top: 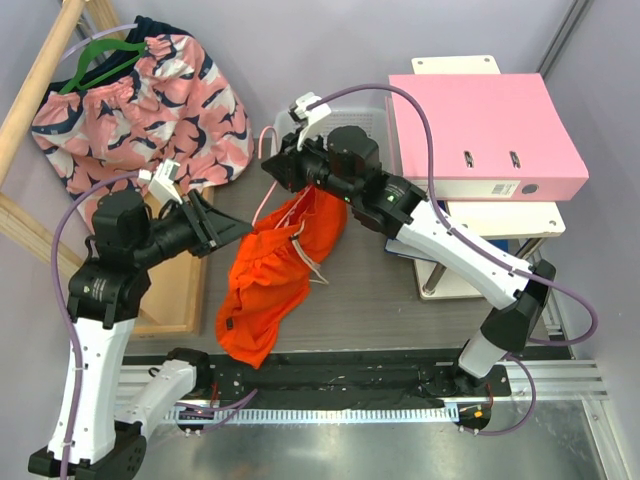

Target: Remove the shorts from the hanger

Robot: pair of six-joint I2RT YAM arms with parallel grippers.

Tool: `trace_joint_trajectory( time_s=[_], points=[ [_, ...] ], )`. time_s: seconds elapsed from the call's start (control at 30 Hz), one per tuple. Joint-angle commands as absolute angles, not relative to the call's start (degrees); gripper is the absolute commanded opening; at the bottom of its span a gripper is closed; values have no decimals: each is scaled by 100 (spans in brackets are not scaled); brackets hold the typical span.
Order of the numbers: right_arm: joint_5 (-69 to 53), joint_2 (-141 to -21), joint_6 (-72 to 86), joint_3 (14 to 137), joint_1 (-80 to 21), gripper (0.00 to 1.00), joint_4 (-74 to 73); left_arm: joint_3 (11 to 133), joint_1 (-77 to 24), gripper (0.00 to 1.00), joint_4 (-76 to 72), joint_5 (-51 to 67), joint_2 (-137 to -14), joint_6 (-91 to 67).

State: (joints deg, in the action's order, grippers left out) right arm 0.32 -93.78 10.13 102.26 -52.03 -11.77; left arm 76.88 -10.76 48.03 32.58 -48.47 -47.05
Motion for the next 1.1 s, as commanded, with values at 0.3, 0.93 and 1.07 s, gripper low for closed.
trace_joint_trajectory(
  time_s=[0.3, 0.93, 1.07],
  points=[
    [1238, -9079, 809, 10336, -5379, 1, -369, 7708, -1072, 0, 4790, 3244, -4702, -4606],
    [4499, -9167, 857, 10363, -5309, 1, 1143, 7305, -1072, 0, 5080, 748, -3595, -4640],
    [4562, -8939, 2096, 10152, -5186, 1, 976, 7102, -1072, 0, 4957, 668, -3489, -4737]
  ],
)
